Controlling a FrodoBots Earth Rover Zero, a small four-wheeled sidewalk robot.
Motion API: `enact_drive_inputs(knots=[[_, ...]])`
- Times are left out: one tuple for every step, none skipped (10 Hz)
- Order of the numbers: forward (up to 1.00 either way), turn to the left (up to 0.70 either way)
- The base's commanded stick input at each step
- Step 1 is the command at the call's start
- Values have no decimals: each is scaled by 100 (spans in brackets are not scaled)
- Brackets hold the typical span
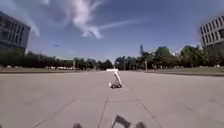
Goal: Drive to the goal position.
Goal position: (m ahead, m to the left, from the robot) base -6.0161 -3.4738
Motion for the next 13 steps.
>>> enact_drive_inputs(knots=[[70,20],[70,26],[70,26],[70,26],[70,26],[70,26],[70,26],[70,16],[70,12],[70,12],[70,17],[70,26],[70,26]])
